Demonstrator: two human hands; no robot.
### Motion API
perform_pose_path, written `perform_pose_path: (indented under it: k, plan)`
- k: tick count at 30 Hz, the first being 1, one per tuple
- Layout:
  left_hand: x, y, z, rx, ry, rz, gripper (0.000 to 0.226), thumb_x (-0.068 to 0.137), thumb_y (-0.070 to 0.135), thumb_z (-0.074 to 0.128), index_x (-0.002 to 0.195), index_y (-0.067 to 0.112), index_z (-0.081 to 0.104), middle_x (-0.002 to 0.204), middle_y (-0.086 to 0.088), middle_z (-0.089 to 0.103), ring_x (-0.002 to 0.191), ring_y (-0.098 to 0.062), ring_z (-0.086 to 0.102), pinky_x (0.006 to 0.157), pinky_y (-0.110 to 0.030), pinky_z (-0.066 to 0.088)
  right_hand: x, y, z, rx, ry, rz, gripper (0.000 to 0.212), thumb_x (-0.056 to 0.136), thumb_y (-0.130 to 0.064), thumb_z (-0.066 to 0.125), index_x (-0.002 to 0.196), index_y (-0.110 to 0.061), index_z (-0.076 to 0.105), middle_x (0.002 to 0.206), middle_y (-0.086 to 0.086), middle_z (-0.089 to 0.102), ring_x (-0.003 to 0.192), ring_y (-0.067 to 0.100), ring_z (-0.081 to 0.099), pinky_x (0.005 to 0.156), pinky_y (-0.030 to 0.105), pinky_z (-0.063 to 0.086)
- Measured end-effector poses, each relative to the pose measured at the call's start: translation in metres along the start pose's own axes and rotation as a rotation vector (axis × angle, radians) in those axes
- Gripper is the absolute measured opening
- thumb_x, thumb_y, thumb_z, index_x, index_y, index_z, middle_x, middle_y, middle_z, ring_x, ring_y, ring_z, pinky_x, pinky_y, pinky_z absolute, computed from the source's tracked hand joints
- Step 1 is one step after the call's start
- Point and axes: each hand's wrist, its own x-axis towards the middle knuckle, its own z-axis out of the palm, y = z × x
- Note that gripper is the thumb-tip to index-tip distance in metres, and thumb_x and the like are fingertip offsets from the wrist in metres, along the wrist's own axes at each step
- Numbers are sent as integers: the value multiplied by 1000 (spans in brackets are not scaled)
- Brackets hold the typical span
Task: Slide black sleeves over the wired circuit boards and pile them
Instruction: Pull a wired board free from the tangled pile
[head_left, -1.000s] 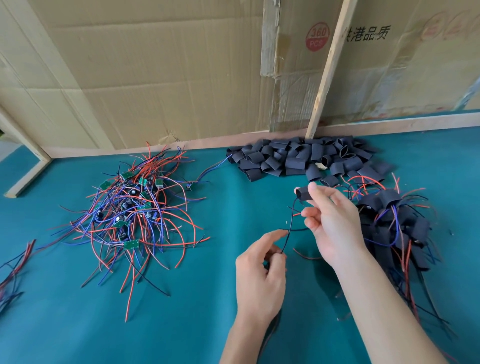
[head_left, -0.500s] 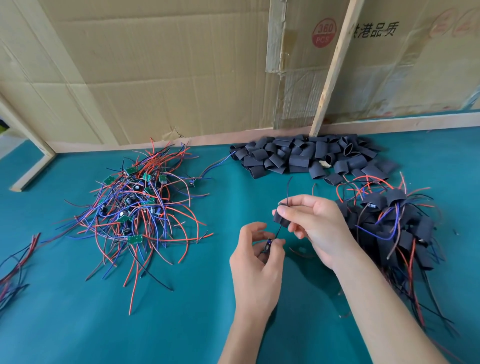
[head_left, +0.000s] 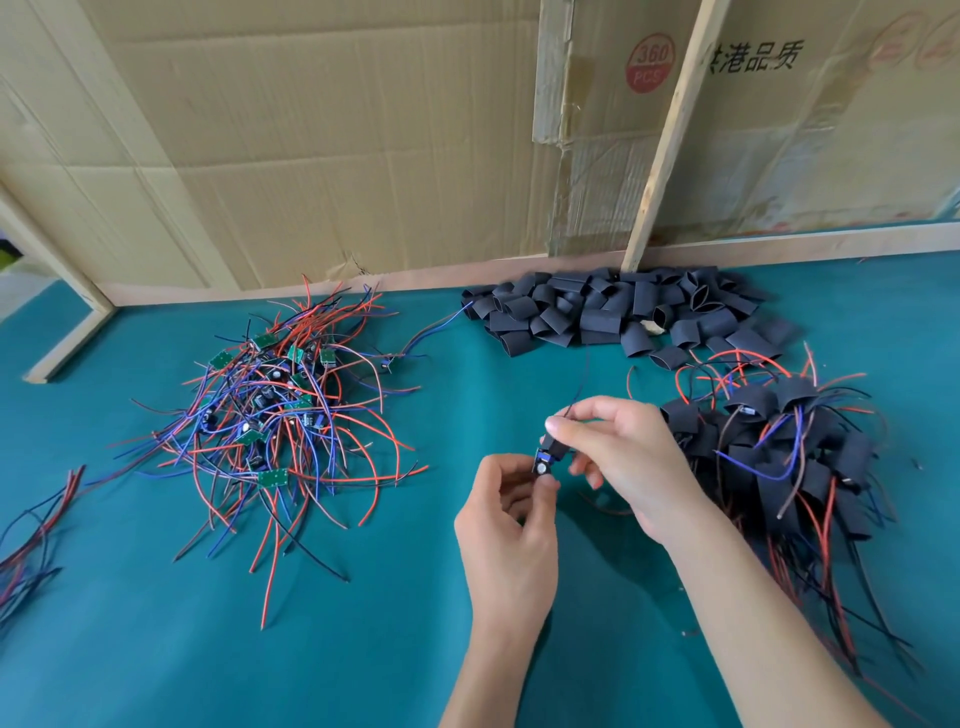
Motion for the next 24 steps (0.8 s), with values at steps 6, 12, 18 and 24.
perform_pose_path:
  k: [6,12,18,24]
  plan:
    - [-1,-2,1,57,-27,-11,25,93,2,68,86,26,67,84,11,74,77,-13,72,70,-18,54,0,0,-1,51,-2,45,13,89,-23,79,89,-11,76,87,12,79,54,16,59,45,25,41]
    - [0,-4,0,60,-17,2,24,95,5,67,85,27,68,81,11,74,75,-12,72,71,-19,55,-5,-4,1,-68,-43,-14,25,79,-34,81,88,-13,73,81,8,79,53,14,59,46,25,42]
    - [0,-3,1,-20,54,-33,17,95,12,70,85,21,60,80,6,73,73,-16,74,68,-23,57,-9,-7,3,-53,-132,-3,35,72,-40,82,88,-12,70,83,24,74,56,19,60,48,29,41]
    - [0,-1,3,-9,72,-10,19,97,20,69,82,18,58,76,6,73,69,-15,70,64,-20,53,-12,-9,12,70,-209,0,34,76,-29,83,88,-6,62,76,16,71,54,23,58,48,27,39]
